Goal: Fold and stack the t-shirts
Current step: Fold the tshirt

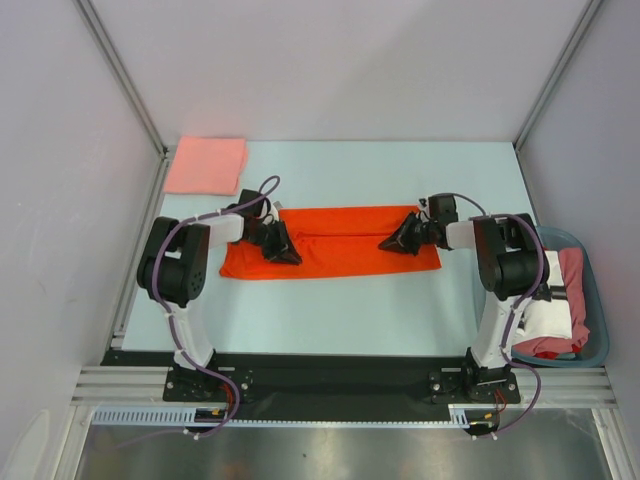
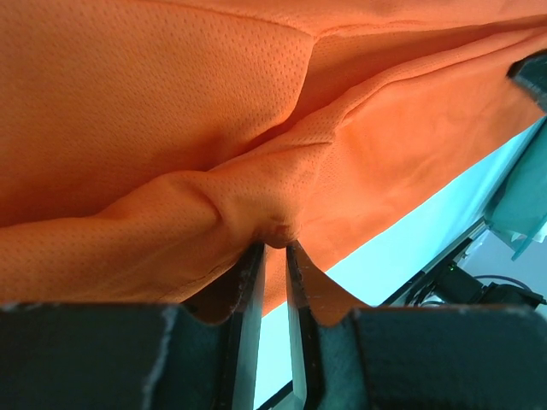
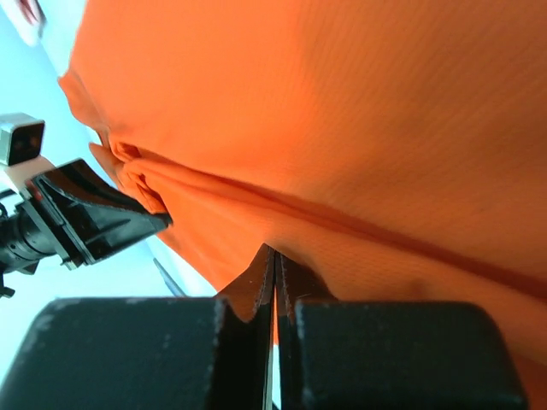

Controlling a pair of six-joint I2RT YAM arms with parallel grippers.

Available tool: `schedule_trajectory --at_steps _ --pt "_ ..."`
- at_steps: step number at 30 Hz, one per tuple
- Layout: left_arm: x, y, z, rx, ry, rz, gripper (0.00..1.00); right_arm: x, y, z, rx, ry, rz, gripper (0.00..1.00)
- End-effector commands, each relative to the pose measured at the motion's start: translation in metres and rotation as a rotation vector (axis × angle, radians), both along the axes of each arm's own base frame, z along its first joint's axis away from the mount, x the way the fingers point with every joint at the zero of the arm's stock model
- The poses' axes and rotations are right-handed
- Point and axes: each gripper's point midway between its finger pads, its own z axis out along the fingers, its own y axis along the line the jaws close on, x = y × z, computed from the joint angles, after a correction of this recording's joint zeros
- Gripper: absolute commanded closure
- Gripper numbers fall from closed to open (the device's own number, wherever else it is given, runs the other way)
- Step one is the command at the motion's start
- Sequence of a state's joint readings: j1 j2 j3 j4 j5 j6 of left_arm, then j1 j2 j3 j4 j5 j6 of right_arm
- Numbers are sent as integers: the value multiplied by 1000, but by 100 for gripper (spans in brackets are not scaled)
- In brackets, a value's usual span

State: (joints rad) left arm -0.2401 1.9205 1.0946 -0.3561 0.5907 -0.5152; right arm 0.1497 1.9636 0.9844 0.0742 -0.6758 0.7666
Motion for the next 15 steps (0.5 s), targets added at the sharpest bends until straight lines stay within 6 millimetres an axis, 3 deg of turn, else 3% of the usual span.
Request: schedule_trajectory --at_steps 1,6,11,12,15 --pt "-11 14 -13 88 8 -9 78 20 -13 6 -14 -118 -4 100" --pt "-18 21 -15 122 9 -21 78 33 -35 3 -76 -101 -28 100" --pt "-31 31 -9 162 -21 -25 78 35 -54 28 -176 -120 -22 96" --pt "-33 33 -7 169 -24 -27 77 35 -62 33 -198 -132 -27 93" --pt "-34 33 21 154 -94 -22 65 28 -79 50 -292 -153 -15 71"
